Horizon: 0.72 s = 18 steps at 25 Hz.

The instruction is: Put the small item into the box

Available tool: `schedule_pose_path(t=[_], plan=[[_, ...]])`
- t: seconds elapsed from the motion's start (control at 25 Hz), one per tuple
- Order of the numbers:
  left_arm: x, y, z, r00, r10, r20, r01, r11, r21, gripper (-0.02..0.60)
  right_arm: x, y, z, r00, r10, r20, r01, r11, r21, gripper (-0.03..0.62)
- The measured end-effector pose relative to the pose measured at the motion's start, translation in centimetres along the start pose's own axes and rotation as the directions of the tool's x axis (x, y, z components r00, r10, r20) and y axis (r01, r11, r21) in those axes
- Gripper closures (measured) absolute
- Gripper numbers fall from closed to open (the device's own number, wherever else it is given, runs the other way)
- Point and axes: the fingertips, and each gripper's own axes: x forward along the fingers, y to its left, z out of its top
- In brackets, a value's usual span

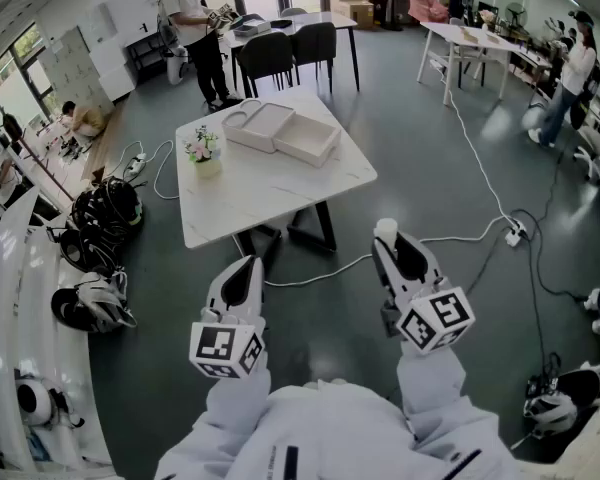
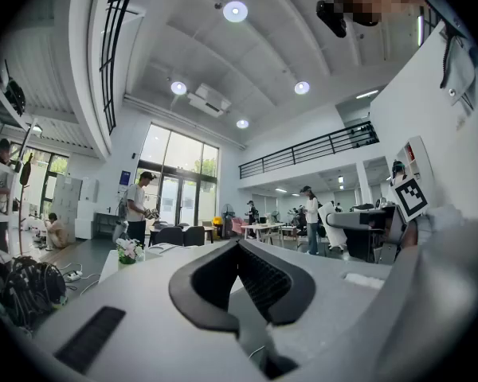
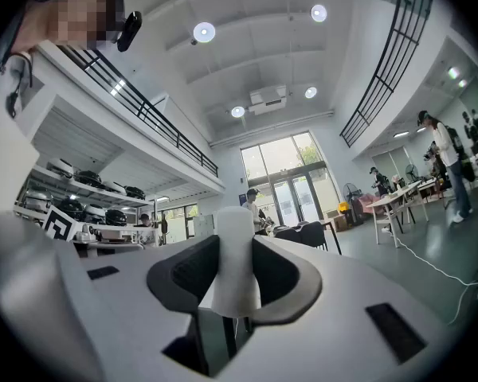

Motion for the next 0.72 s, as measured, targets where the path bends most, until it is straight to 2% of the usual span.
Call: schedule_pose_path(t=[0.36,0.72], plan=[[0.8,-1.2,0.0,1.0,-0.001,-0.005,0.001,1.0,-0.004,0.583,-0.7,-1.8,0.1,1.0,-0.02,-0.006,0.02,1.0,0.006,0.477],[0.6,-0.2,-0.4,0.998,0.062,0.004,-0.062,0.998,-0.027,0.583,-1.2,-3.2,-0.4,0.999,-0.022,-0.026,0.02,0.998,-0.056,0.477]])
